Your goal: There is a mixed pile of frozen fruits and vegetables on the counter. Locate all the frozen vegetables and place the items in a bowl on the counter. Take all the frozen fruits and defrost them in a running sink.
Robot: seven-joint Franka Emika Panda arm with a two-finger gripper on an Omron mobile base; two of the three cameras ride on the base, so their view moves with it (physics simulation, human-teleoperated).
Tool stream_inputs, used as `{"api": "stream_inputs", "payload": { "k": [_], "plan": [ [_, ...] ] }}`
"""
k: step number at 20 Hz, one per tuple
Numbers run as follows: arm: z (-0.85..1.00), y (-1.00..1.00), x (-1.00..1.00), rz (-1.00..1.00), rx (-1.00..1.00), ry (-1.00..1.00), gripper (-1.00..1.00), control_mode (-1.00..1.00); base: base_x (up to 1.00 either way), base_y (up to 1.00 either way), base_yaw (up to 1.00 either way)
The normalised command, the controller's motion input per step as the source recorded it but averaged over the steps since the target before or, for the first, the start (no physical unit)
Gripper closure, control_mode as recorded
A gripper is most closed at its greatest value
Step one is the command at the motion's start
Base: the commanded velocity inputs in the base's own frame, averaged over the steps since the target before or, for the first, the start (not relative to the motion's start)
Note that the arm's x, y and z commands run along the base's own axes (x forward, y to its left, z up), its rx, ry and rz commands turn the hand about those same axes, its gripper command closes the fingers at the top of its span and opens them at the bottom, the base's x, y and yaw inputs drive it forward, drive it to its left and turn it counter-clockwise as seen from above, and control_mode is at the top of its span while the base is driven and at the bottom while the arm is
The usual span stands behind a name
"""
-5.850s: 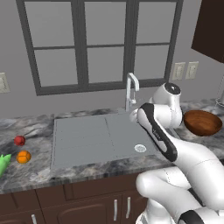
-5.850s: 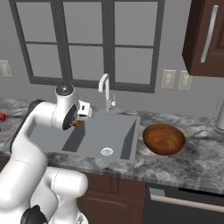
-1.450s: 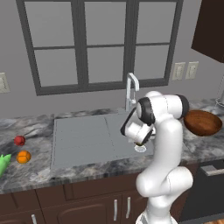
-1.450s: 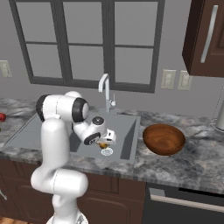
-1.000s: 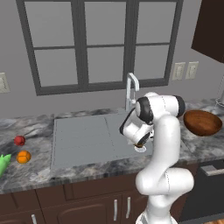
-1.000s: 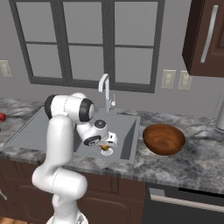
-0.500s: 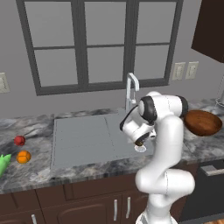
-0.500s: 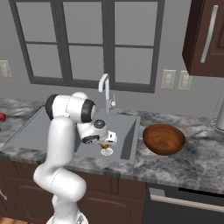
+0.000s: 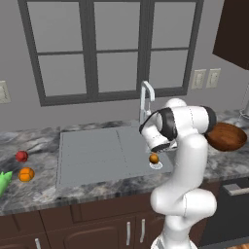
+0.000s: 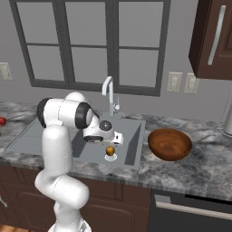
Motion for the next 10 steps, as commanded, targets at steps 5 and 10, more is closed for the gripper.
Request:
{"api": "stream_inputs", "payload": {
  "k": [5,10],
  "plan": [
    [0.6,-0.19,-0.01,0.01,0.05,-0.02,-1.0,-1.0,0.0,0.0,0.0],
    [0.79,-0.1,-0.07,0.04,0.02,0.0,-1.0,-1.0,0.0,0.0,0.0]
  ]
}}
